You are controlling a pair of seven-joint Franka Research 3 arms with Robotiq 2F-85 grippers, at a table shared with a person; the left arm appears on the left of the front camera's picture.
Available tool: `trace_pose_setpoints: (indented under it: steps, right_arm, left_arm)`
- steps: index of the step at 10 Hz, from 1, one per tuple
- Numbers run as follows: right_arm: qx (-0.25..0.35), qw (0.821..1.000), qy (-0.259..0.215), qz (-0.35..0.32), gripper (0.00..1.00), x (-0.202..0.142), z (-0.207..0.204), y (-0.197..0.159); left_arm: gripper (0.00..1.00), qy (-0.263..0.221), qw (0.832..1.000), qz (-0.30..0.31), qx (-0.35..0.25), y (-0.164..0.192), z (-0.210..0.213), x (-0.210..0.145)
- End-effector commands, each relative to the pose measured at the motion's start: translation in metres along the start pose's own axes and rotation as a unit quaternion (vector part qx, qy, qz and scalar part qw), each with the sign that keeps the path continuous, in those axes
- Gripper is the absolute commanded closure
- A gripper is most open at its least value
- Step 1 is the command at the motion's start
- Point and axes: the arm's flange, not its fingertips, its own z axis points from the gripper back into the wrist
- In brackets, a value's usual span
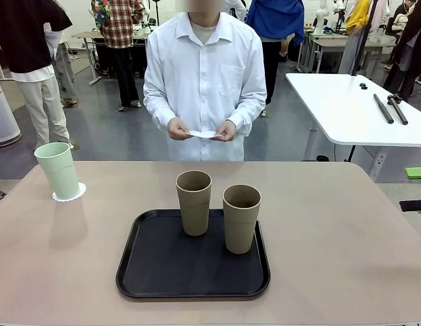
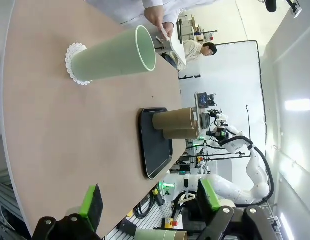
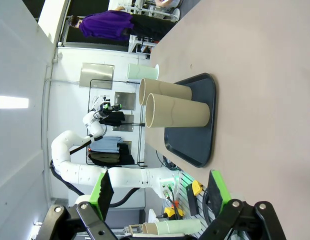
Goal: Place coasters on the table and set cups on them.
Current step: Take one Reusable plastic cup from the Flat Tray and place it on a coaster set by the human.
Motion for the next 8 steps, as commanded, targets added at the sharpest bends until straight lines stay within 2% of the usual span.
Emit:
trace_pose_setpoints:
  steps: [1, 8]
  right_arm:
    - [0.007, 1.000, -0.002, 0.000, 0.00, 0.0012, 0.0002, 0.0009]
    - [0.007, 1.000, -0.002, 0.000, 0.00, 0.0012, 0.0002, 0.0009]
  left_arm:
    - [0.00, -0.003, 1.000, 0.001, -0.005, -0.0006, 0.0017, -0.0014]
    - [0.00, -0.003, 1.000, 0.001, -0.005, -0.0006, 0.0017, -0.0014]
